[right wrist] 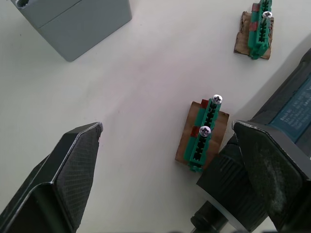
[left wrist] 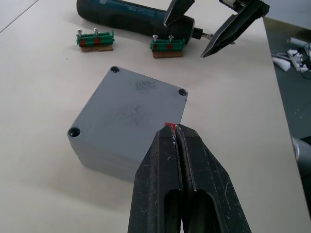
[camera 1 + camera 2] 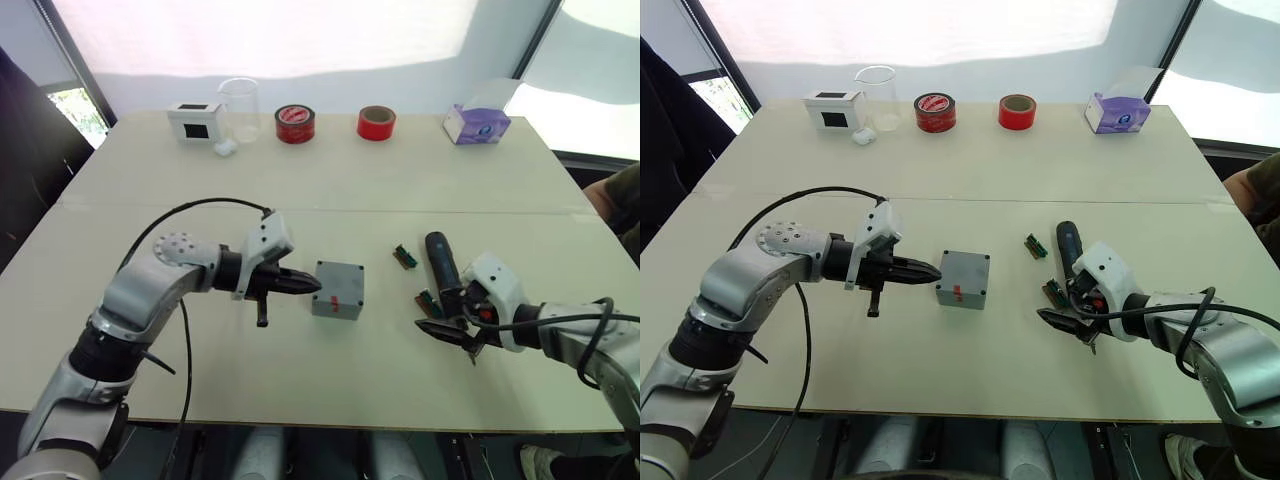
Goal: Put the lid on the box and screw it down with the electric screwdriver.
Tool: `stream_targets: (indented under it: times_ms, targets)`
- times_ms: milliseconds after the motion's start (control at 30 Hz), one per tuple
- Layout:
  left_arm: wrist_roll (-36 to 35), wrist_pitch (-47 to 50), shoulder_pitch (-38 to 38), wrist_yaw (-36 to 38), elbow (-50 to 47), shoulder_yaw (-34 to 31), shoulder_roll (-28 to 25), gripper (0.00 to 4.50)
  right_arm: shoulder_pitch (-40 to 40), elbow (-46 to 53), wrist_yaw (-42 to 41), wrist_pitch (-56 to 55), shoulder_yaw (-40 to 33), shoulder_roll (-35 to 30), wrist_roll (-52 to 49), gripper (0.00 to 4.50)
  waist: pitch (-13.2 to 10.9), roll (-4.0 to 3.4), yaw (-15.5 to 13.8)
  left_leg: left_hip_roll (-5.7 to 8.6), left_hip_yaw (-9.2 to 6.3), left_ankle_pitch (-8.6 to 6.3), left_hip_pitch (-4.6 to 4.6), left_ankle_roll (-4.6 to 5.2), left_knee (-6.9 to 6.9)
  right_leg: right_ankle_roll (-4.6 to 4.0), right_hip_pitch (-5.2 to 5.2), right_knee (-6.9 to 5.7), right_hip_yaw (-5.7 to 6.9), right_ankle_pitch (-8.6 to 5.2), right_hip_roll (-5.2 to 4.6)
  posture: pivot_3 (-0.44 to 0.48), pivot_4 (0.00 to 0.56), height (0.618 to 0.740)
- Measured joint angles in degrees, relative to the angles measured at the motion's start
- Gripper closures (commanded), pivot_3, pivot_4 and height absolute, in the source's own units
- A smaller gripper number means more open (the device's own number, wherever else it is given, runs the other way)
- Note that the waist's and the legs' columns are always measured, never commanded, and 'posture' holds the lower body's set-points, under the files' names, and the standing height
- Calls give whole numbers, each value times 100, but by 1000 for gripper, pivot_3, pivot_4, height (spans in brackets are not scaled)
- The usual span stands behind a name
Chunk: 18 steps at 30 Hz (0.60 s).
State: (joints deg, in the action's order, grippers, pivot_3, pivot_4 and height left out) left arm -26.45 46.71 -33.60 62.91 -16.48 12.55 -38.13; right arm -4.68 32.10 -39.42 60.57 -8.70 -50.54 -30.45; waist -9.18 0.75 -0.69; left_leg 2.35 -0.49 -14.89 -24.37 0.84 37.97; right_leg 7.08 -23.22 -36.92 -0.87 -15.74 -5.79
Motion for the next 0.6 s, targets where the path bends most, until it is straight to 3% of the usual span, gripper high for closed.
stream_targets:
  times_ms: [133, 233, 333, 600]
  targets:
    - [-4, -4, 21, -59, 1, 0, 0, 4500, -89, -44, 65, 23, 105, 1, 7, 22, 0, 0, -4, 0, 0, 0, 0, 0, 2, 0, 1, 0, 1, 0, 1, 0, 150, 740]
    - [-5, -11, 21, -80, 1, 0, 1, 4500, -131, -56, 129, 29, 162, 1, 34, 690, 0, 0, -3, 0, 0, 0, 0, 0, 2, 0, 1, 0, 1, 0, 1, 0, 150, 740]
    - [-5, -28, 21, -98, 1, 0, 1, 4500, -169, -92, 220, 44, 214, 1, 97, 1789, 0, 0, -3, 0, 0, 0, 0, 0, 2, 0, 1, 0, 1, 0, 2, 0, 150, 740]
    - [-4, -100, 22, -169, 1, 0, 4, 4500, -269, -92, 472, 241, 432, -39, 239, 1789, 0, 0, -3, 0, 0, 0, 0, 0, 3, 0, 1, -1, 1, 0, 12, 0, 150, 740]
